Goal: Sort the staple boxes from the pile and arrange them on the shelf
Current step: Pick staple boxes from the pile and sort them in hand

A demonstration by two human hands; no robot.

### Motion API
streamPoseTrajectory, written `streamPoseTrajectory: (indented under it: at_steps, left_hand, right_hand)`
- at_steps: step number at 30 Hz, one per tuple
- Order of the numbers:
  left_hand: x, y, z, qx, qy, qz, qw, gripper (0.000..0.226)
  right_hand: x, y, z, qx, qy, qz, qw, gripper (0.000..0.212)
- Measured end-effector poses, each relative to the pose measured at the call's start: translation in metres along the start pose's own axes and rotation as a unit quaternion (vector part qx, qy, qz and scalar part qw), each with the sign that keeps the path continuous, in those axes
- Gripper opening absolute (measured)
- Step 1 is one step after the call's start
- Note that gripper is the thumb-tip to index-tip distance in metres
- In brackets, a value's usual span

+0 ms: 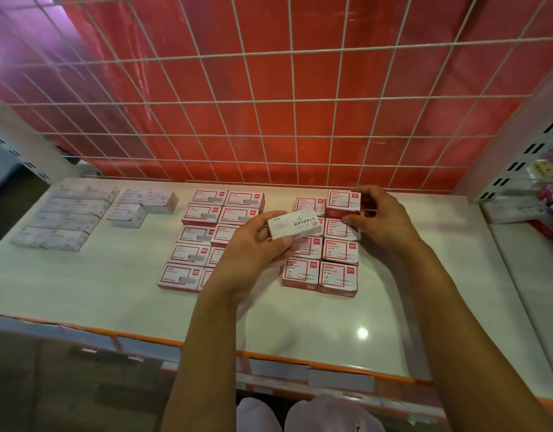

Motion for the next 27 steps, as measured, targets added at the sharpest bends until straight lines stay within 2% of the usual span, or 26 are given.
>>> streamPoseTrajectory:
  at_steps: [6,8,11,13,15,18,22,27]
  left_hand:
    - [-0.006,0.027,0.006,0.003,-0.016,-0.028,0.999,0.039]
    - [-0.008,0.041,0.009,-0.003,-0.017,-0.035,0.999,0.044]
    - [-0.010,0.066,0.014,-0.014,-0.021,-0.045,0.999,0.043]
    - [-0.011,0.083,0.019,-0.035,-0.022,-0.048,0.998,0.040]
    - [-0.012,0.102,0.025,-0.052,-0.018,-0.051,0.997,0.039]
    - [-0.013,0.132,0.031,-0.049,-0.019,-0.051,0.997,0.039]
    - [-0.011,0.160,0.036,-0.062,-0.019,-0.053,0.996,0.037]
    - [-0.005,0.160,0.040,-0.065,-0.021,-0.070,0.995,0.035]
  right_hand:
    - [-0.019,-0.005,-0.012,-0.037,0.024,0.002,0.999,0.051]
    - [-0.027,-0.014,-0.020,-0.076,0.046,0.035,0.995,0.054]
    - [-0.037,-0.040,-0.030,-0.199,0.125,0.094,0.967,0.054]
    - [-0.040,-0.062,-0.032,-0.223,0.192,0.101,0.950,0.044]
    - [-0.041,-0.082,-0.035,-0.245,0.222,0.117,0.937,0.038]
    - [-0.031,-0.098,-0.036,-0.306,0.227,0.166,0.910,0.034]
    - [-0.029,-0.102,-0.041,-0.306,0.191,0.218,0.907,0.043]
    - [-0.034,-0.099,-0.041,-0.307,0.189,0.247,0.900,0.048]
Point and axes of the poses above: each hand's wrist, its own x-axis towards the middle knuckle, its own y-axis out of the back of the hand, z = x × y, the point moved 1 cm from there along x, towards the middle knuckle, and after that the axes turned 1 degree about z, right-handed, at the moved point
